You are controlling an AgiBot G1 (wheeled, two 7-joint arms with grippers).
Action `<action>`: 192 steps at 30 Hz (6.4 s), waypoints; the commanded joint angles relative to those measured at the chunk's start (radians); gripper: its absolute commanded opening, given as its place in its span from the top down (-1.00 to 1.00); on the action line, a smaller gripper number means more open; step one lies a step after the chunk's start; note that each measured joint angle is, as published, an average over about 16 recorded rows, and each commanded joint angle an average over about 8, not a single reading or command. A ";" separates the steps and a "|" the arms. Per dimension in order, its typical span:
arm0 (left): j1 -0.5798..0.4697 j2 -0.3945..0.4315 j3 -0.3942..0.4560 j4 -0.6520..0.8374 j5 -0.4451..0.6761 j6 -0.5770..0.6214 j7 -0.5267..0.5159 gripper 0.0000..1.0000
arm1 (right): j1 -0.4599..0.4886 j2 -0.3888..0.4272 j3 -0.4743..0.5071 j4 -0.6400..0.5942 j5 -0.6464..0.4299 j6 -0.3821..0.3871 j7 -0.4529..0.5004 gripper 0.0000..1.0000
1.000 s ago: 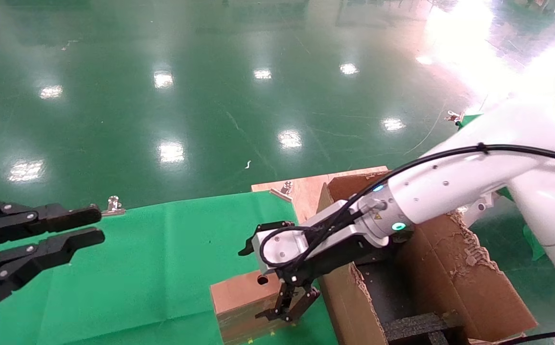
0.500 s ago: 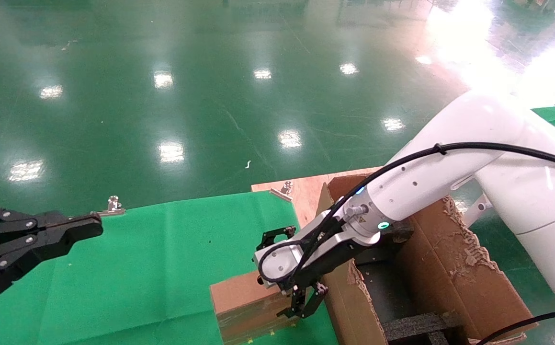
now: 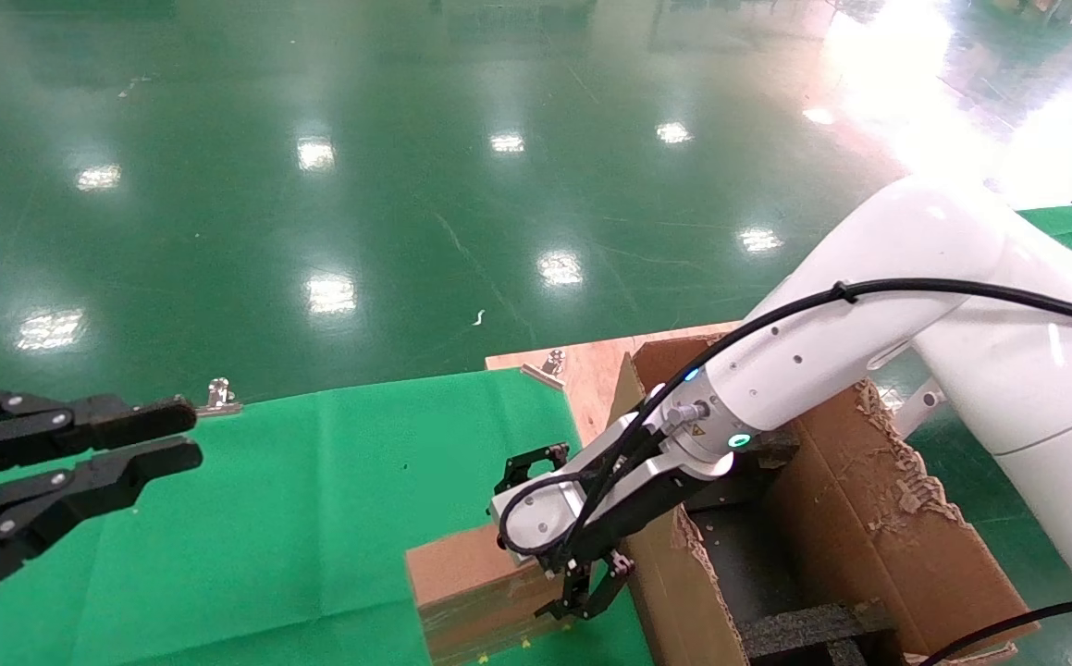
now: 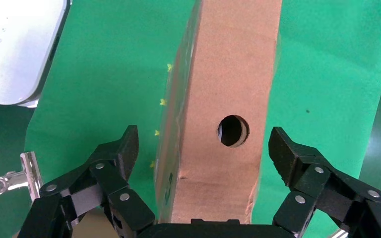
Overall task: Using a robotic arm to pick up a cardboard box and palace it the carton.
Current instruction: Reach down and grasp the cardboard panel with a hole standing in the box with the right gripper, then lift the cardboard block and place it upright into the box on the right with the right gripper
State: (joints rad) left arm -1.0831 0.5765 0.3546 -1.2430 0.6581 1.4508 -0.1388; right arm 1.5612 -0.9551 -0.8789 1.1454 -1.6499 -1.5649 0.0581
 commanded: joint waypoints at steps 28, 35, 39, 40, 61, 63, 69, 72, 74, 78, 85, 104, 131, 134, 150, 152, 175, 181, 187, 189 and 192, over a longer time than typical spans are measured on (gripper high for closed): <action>0.000 0.000 0.000 0.000 0.000 0.000 0.000 -1.00 | -0.004 0.005 0.010 0.000 0.010 0.002 0.006 1.00; 0.000 0.000 0.000 0.000 0.000 0.000 0.000 -1.00 | 0.052 0.018 0.024 -0.036 0.052 -0.004 0.009 1.00; 0.000 0.000 0.000 0.000 0.000 0.000 0.000 -1.00 | 0.140 0.033 0.028 -0.086 0.094 -0.015 0.001 1.00; 0.000 0.000 0.000 0.000 0.000 0.000 0.000 -1.00 | 0.166 0.038 0.028 -0.102 0.105 -0.017 -0.002 1.00; 0.000 0.000 0.000 0.000 0.000 0.000 0.000 -1.00 | 0.535 0.178 -0.153 -0.458 0.312 -0.027 -0.129 1.00; 0.000 0.000 0.000 0.000 0.000 0.000 0.000 -1.00 | 0.557 0.208 -0.174 -0.479 0.317 -0.026 -0.136 1.00; 0.000 0.000 0.000 0.000 0.000 0.000 0.000 -1.00 | 0.617 0.305 -0.242 -0.529 0.310 -0.026 -0.148 1.00; 0.000 0.000 0.000 0.000 0.000 0.000 0.000 -1.00 | 0.634 0.352 -0.278 -0.546 0.299 -0.025 -0.149 1.00; 0.000 0.000 0.000 0.000 0.000 0.000 0.000 -1.00 | 0.639 0.382 -0.302 -0.555 0.293 -0.023 -0.147 1.00; 0.000 0.000 0.000 0.000 0.000 0.000 0.000 -1.00 | 0.631 0.443 -0.344 -0.571 0.286 -0.018 -0.141 1.00; 0.000 0.000 0.000 0.000 0.000 0.000 0.000 -1.00 | 0.578 0.518 -0.383 -0.582 0.298 0.003 -0.126 1.00; 0.000 0.000 0.000 0.000 0.000 0.000 0.000 -1.00 | 0.513 0.530 -0.396 -0.584 0.326 0.073 -0.054 1.00; 0.000 0.000 0.000 0.001 0.000 -0.001 0.000 -1.00 | 0.362 0.652 -0.497 -0.235 0.159 0.409 1.053 1.00; 0.000 0.000 0.000 0.001 0.000 -0.001 0.000 -1.00 | 0.361 0.653 -0.497 -0.231 0.158 0.409 1.051 1.00; 0.000 0.000 0.000 0.001 0.000 -0.001 0.000 -1.00 | 0.321 0.627 -0.538 -0.216 0.074 0.460 1.217 1.00; 0.000 0.000 0.000 0.001 0.000 -0.001 0.000 -1.00 | 0.310 0.626 -0.546 -0.198 0.058 0.475 1.247 1.00; 0.000 0.000 0.000 0.001 0.000 -0.001 0.000 -1.00 | 0.195 0.548 -0.629 -0.059 -0.163 0.625 1.576 1.00; 0.000 0.000 0.000 0.001 0.000 -0.001 0.000 -1.00 | 0.168 0.508 -0.648 -0.053 -0.222 0.650 1.646 1.00; 0.000 0.000 0.000 0.001 0.000 -0.001 0.000 -1.00 | 0.134 0.476 -0.664 -0.048 -0.252 0.674 1.686 1.00; 0.000 0.000 0.000 0.001 0.000 -0.001 0.000 -1.00 | 0.121 0.466 -0.669 -0.052 -0.258 0.685 1.695 1.00; 0.000 0.000 0.000 0.001 0.000 -0.001 0.000 -1.00 | 0.101 0.448 -0.676 -0.065 -0.265 0.701 1.704 1.00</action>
State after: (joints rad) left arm -1.0829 0.5761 0.3550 -1.2423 0.6576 1.4501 -0.1383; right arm 1.6622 -0.5076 -1.5537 1.0754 -1.9109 -0.8636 1.7572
